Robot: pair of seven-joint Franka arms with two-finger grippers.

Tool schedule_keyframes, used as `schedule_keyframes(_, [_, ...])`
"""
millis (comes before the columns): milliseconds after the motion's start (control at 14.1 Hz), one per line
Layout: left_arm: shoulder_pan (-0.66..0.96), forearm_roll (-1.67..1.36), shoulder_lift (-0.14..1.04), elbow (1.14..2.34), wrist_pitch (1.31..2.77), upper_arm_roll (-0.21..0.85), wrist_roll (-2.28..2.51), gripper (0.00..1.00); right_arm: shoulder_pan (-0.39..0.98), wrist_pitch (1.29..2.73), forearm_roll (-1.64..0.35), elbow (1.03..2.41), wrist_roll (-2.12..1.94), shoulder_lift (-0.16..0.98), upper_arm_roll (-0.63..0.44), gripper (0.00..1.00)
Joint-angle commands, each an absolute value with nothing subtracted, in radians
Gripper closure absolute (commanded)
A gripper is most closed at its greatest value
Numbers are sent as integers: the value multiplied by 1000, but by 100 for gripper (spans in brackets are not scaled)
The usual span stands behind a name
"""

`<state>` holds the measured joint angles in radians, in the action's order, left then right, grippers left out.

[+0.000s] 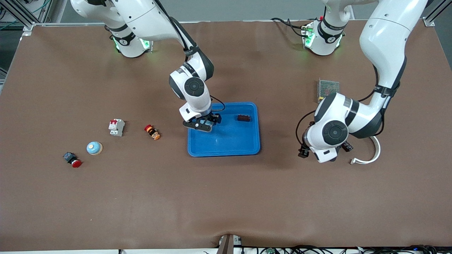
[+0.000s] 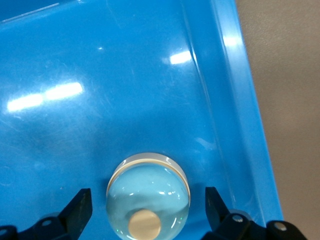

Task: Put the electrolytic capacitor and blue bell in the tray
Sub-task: 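Set the bell in the tray while the left gripper reaches the capacitor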

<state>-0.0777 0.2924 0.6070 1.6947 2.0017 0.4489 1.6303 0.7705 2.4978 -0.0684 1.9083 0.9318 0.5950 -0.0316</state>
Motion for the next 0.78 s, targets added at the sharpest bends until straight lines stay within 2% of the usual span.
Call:
schedule_keyframes(0, [-120, 371, 604, 1732, 1997, 456, 1573, 0, 798, 2438, -77, 1911, 940, 545, -40, 0])
schedule_keyframes(425, [-195, 432, 635, 1766, 2020, 456, 1428, 0, 784, 2215, -71, 1901, 885, 385, -46, 0])
schedule_keyframes(709, [-281, 442, 637, 1769, 2023, 456, 1255, 0, 703, 2068, -58, 1878, 702, 289, -51, 0])
